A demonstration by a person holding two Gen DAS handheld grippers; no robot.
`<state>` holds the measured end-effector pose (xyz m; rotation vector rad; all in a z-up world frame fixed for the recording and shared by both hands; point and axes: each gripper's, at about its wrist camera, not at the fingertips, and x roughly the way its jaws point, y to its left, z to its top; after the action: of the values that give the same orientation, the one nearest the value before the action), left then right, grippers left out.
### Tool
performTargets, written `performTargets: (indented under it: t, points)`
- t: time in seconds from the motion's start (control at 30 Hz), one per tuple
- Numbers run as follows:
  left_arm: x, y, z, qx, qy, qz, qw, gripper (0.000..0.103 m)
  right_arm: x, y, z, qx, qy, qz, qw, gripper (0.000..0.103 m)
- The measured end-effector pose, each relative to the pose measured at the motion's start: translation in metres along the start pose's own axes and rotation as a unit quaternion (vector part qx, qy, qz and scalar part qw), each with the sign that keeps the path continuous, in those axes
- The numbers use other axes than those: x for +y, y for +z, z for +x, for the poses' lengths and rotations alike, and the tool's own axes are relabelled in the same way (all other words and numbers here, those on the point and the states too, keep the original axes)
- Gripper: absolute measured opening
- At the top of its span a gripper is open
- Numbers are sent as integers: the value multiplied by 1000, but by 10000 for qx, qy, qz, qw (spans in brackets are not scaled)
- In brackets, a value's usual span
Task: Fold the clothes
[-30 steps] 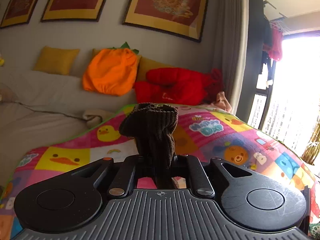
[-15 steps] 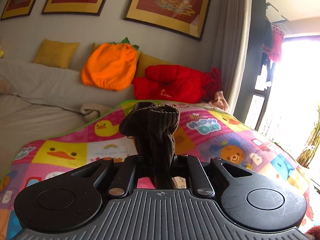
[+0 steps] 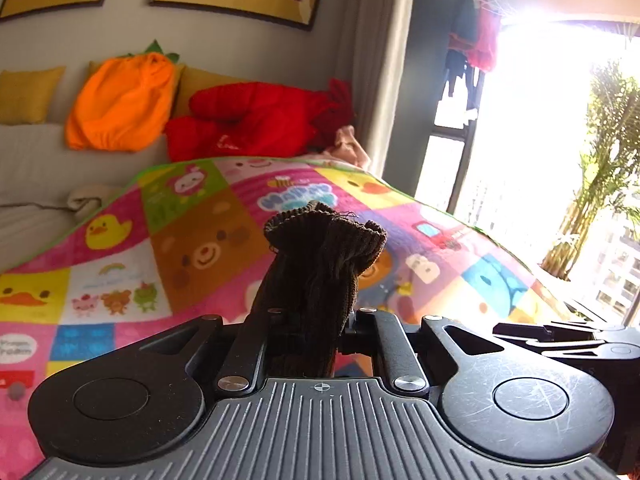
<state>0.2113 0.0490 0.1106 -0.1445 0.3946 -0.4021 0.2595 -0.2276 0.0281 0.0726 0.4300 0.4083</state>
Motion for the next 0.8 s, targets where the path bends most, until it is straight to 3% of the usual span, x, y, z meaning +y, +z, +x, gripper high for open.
performTargets:
  t: [0.13, 0.17, 0.23, 0.3, 0.47, 0.63, 0.7, 0.8]
  points:
    - [-32, -32, 31, 578, -735, 76, 9956, 58, -27, -9, -10, 43, -245, 264, 9993, 52]
    - [-34, -38, 32, 674, -860, 92, 9940, 60, -32, -11, -11, 72, -277, 323, 9991, 52]
    - [-34, -43, 28, 728, -902, 144, 9932, 78, -34, -16, -10, 155, -217, 383, 9989, 52]
    - [-24, -42, 19, 658, -724, 170, 9951, 87, -32, -21, -5, 289, -85, 440, 9986, 53]
    - [13, -34, 3, 669, -41, 53, 9977, 93, -14, -36, 39, 925, 374, 769, 9920, 53]
    - [43, -36, -3, 860, 394, -106, 9955, 94, -6, -54, 93, 1662, 264, 1218, 9782, 52]
    - [47, -38, -4, 872, 400, -118, 9953, 94, -2, -57, 101, 1803, 396, 1215, 9753, 22]
    - [53, -41, -6, 891, 408, -137, 9951, 94, 2, -44, 81, 1454, 483, 1036, 9827, 9]
